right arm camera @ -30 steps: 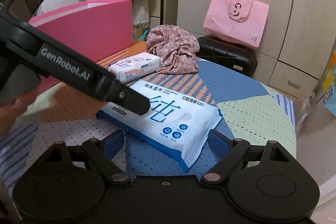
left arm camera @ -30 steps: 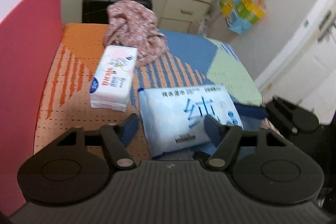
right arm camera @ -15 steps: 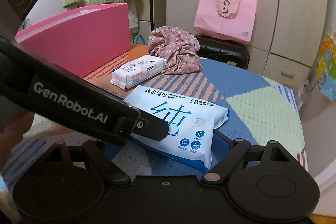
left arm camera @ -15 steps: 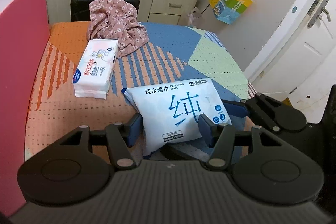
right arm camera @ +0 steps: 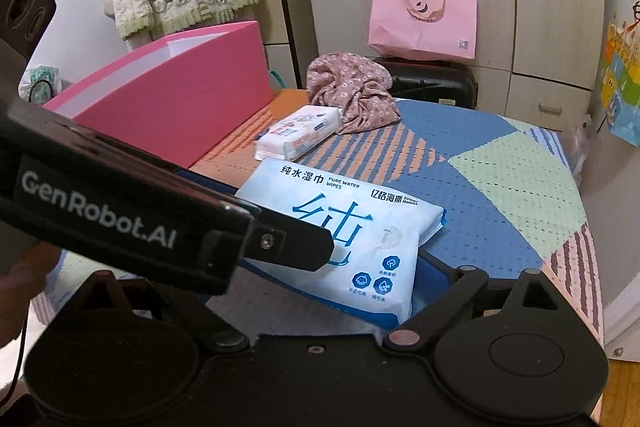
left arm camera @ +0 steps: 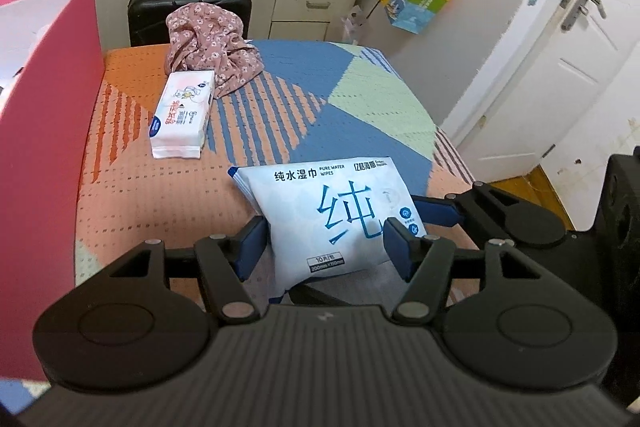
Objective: Organize soft objects
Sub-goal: 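Lift the wet-wipes pack with both grippers and carry it over the pink box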
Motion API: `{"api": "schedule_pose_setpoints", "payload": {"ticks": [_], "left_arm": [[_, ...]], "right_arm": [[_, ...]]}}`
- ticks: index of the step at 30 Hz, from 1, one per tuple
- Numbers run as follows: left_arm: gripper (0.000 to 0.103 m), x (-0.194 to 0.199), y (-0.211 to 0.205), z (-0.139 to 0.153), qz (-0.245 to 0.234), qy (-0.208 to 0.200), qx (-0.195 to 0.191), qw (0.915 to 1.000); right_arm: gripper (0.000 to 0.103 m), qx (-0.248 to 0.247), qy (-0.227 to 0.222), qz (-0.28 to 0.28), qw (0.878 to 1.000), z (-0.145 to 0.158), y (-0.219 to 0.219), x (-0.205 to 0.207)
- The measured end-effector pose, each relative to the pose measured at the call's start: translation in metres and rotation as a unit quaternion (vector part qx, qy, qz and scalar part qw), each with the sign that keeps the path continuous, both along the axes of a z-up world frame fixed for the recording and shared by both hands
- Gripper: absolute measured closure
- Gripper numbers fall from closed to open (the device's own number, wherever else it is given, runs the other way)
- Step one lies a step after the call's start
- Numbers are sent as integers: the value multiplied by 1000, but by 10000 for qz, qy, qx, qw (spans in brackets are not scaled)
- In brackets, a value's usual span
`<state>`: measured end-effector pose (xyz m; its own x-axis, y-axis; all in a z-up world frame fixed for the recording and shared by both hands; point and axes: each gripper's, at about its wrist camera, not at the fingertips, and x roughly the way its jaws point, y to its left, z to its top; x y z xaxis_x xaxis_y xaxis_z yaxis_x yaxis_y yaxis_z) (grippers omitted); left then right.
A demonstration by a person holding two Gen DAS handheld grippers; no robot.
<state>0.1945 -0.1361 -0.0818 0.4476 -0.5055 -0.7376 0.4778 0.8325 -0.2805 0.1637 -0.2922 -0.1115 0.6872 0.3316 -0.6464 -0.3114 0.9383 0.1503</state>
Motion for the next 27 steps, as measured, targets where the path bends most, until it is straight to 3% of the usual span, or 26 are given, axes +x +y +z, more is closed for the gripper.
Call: {"api": "schedule_pose_setpoints", "payload": {"ticks": [8,17,27], "left_arm": [[41,-41,12,18,-177,-82,231,9995],[41,-74,39,35,-452,-10,14,9990],[41,-104,89,64,-615,110,-277,9977]], "right_arm": [[5,-107,-5,143,9998,19,16,-36],[5,-389,-7,287,9988,41,37,-72],[5,-265,78,737,9969,75,64,-96]]}}
